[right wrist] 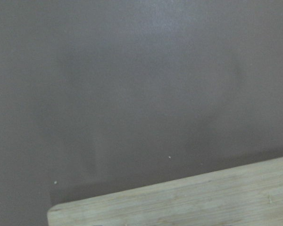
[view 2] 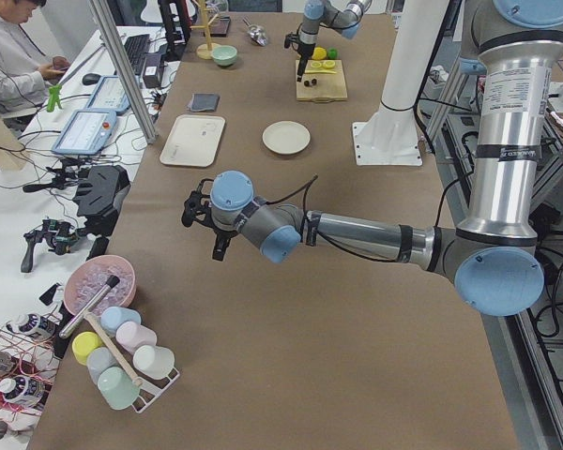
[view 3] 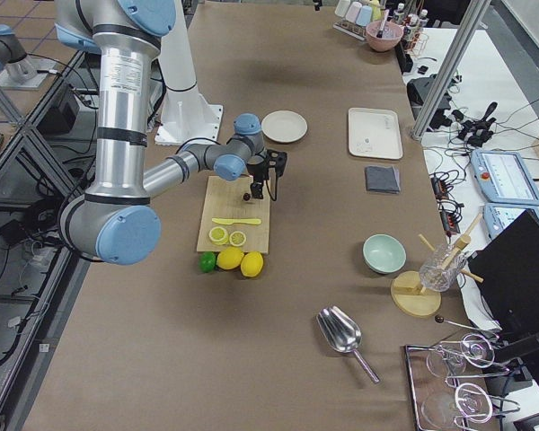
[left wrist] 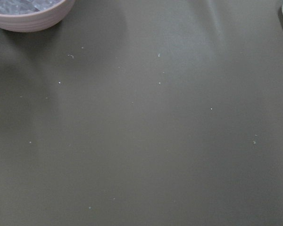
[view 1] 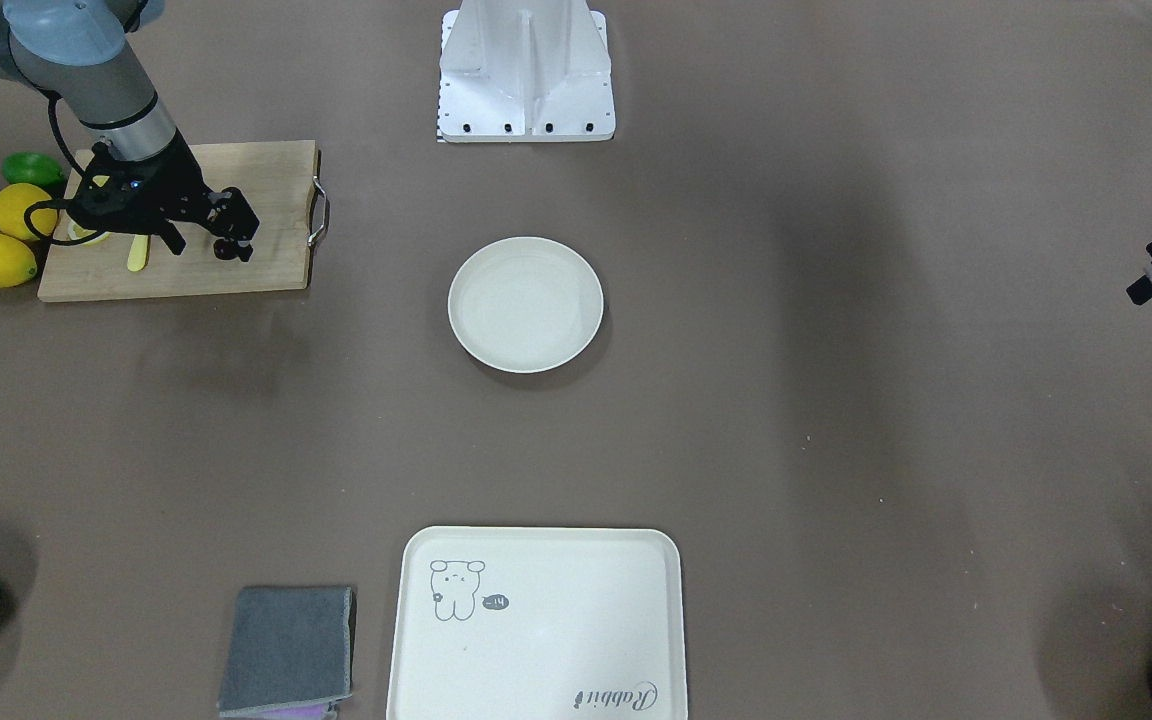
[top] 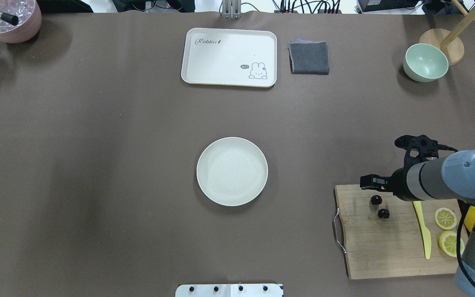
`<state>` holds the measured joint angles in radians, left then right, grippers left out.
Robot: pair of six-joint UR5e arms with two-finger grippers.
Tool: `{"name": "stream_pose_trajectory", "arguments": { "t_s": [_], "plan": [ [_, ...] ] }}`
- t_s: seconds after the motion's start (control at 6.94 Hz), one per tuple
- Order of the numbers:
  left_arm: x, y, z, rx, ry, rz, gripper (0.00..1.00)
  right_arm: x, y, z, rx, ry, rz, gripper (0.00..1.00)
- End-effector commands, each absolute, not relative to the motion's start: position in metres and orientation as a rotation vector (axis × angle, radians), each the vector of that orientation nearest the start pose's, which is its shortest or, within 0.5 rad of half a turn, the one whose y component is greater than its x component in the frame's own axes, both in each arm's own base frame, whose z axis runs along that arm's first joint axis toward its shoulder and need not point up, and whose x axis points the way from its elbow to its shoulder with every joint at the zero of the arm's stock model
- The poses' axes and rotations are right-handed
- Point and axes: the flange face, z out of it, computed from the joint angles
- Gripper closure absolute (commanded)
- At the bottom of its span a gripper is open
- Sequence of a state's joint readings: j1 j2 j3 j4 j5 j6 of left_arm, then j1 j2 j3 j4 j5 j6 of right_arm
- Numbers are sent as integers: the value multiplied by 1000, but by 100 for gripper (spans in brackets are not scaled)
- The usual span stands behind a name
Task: Place red cherry on plate
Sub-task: 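Lower the right gripper and grasp the pair of dark red cherries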
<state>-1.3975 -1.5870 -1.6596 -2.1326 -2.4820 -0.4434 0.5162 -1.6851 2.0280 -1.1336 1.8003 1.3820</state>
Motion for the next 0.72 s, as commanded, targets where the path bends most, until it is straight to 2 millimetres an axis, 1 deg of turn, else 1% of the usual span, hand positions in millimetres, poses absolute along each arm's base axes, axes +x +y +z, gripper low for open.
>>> {"name": "stream_pose_trajectory", "arguments": {
  "t_s": [0.0,0.14,0.29,0.43,0.58],
  "plan": [
    [32,-512,537,323,1011,57,2,-356,-306,462,69,-777,171,45],
    [32,-512,536,324,1011,57,2,-354,-304,468,87,-762,114,47],
    [31,-511,536,326,1010,58,2,-351,-303,468,88,-761,108,48],
    [31,-511,536,328,1009,58,2,-351,-303,466,88,-765,107,51],
    [31,-511,536,328,1009,58,2,-351,-303,467,86,-765,107,59]
  ]
}}
